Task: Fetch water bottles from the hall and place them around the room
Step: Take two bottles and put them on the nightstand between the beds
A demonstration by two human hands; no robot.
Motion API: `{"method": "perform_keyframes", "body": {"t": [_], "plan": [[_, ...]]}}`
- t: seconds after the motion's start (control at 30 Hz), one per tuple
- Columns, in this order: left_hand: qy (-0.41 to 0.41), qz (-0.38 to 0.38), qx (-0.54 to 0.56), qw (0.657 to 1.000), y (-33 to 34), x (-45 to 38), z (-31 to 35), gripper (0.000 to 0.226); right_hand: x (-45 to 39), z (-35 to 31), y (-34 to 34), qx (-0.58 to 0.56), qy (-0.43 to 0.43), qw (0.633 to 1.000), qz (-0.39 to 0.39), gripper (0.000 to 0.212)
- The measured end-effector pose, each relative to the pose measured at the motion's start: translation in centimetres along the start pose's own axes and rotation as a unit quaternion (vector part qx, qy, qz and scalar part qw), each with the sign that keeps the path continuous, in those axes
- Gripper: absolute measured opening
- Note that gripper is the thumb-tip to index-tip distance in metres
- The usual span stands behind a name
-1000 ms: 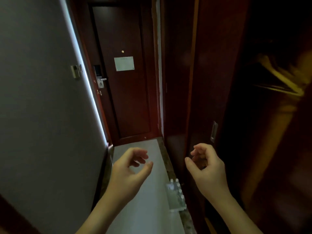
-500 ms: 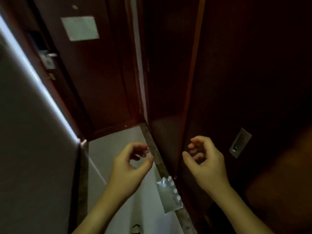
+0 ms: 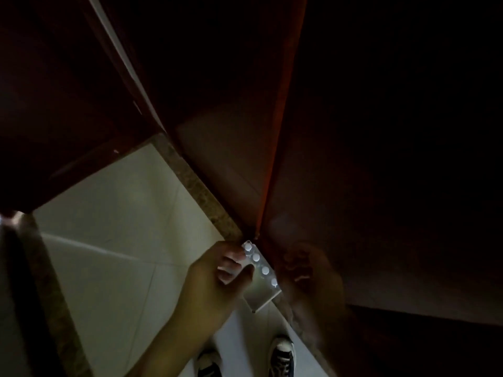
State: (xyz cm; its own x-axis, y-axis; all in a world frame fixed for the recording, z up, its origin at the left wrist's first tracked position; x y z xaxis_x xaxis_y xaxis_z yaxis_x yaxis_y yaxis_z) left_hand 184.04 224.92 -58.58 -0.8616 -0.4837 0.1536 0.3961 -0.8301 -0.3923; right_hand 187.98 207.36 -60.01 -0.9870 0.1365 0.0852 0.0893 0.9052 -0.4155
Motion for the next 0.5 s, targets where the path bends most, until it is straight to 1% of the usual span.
{"method": "perform_keyframes", "body": {"t": [0.1, 0.17, 0.23, 0.33, 0.43, 0.5], "plan": [[-0.024, -0.044, -0.047, 0.998, 6.8, -3.9, -11.6, 0.023, -2.3, 11.9, 5.3, 0.026, 0.045, 0.999, -0.001, 0.034], [-0.023, -0.081, -0.092, 0.992, 11.5, -6.0, -19.9, 0.022, -3.7, 20.1, 8.1, 0.037, 0.072, 0.997, 0.002, 0.035], [0.006, -0.119, -0.164, 0.979, 16.3, -7.6, -28.2, 0.026, -4.5, 28.5, 11.2, 0.063, 0.1, 0.993, -0.004, 0.036], [0.066, -0.159, -0.25, 0.953, 22.6, -9.8, -38.9, 0.04, -5.4, 40.8, 15.6, 0.097, 0.143, 0.985, -0.02, 0.038], [0.125, -0.205, -0.273, 0.932, 27.8, -11.0, -46.4, 0.059, -5.6, 50.8, 19.4, 0.134, 0.172, 0.975, -0.039, 0.051], [0.151, -0.221, -0.268, 0.926, 30.4, -11.6, -49.6, 0.068, -5.8, 55.5, 21.4, 0.148, 0.169, 0.973, -0.049, 0.062]]}}
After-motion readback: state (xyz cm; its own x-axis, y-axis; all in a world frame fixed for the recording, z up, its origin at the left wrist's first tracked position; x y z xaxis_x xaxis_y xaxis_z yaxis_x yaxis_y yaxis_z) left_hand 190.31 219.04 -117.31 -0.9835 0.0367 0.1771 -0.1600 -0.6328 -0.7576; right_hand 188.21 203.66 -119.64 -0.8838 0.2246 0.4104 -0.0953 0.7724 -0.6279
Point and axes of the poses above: each hand's wrist, its own x-axis away from the middle knuckle, its own y-axis out of the palm, z = x × y, the point moved 4 cm from there along -x, towards the middle knuckle, and after that the axes turned 12 degrees about z, right-handed, at the moved point
